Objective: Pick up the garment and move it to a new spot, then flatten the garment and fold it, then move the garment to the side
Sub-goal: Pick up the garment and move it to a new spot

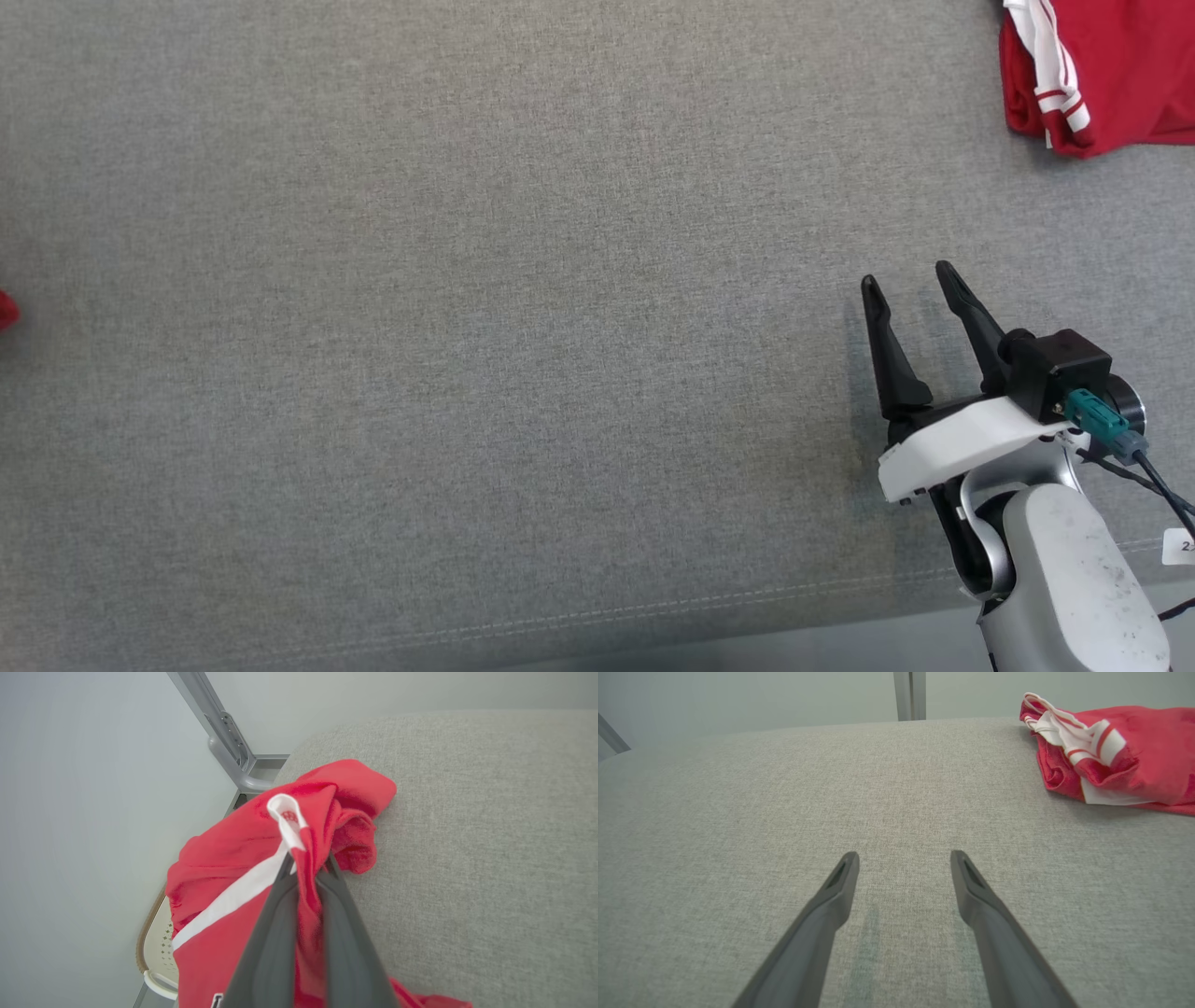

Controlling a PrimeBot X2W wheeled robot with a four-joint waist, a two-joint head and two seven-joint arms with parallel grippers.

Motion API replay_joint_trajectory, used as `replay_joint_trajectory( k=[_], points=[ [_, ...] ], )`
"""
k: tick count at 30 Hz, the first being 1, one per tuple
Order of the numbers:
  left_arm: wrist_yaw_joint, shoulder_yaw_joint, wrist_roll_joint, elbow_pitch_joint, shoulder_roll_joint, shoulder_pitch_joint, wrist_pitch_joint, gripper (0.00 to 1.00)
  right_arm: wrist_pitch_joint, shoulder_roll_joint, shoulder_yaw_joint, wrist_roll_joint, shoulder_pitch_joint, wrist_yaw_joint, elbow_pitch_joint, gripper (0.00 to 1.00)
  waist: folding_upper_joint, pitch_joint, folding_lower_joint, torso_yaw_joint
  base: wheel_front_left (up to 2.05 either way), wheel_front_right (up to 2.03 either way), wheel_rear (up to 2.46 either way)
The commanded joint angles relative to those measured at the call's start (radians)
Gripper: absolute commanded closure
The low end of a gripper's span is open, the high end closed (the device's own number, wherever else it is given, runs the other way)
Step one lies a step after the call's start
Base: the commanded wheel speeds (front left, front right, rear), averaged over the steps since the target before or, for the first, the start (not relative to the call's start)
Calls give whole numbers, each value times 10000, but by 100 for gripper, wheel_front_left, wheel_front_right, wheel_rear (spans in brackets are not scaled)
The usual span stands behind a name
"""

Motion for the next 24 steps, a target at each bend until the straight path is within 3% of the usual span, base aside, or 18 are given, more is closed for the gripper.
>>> replay_joint_trajectory(
  k=[1, 8, 24],
  points=[
    [-44, -72, -24, -66, 57, -222, -153, 100, -107, -2, 18, 134, -119, 0, 95, 0, 0, -282, 0, -49, 0, 0, 0],
    [-67, -516, -56, -458, -20, -406, -548, 100, -323, 101, 136, 267, -115, 0, 461, 0, 0, -758, 0, -167, 0, 0, 0],
    [-65, -3172, -609, -3322, -524, -152, -760, 100, -990, 238, 353, 748, -163, 0, 1521, 0, 0, -1714, 0, -526, 0, 0, 0]
  ],
)
